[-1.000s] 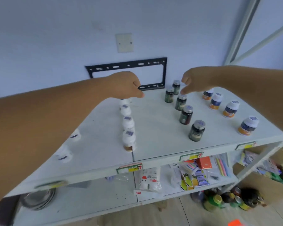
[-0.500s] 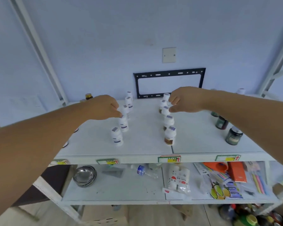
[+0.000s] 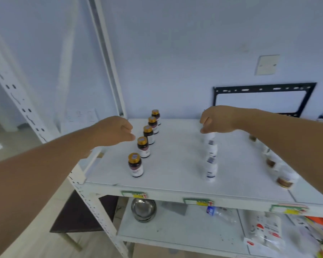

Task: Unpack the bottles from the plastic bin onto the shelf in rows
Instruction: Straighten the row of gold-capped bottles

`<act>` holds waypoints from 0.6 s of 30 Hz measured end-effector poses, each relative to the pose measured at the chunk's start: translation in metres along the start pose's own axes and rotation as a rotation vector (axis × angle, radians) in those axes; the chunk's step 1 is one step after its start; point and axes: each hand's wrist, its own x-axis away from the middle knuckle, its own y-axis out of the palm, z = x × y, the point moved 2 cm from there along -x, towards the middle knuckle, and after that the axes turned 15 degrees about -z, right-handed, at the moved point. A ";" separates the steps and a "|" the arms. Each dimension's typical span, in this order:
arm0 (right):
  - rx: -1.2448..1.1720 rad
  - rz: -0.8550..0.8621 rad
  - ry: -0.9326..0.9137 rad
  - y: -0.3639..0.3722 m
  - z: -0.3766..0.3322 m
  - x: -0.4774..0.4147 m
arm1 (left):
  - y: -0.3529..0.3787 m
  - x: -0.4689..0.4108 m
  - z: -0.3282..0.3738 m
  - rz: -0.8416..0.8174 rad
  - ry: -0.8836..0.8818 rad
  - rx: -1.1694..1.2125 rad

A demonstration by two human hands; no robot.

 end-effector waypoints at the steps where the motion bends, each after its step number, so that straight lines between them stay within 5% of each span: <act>1: -0.008 -0.012 -0.008 0.000 -0.012 -0.012 | 0.000 -0.004 -0.014 -0.019 0.001 0.018; 18: -0.046 -0.170 -0.215 0.042 -0.094 -0.225 | 0.060 -0.105 -0.100 -0.036 0.014 0.542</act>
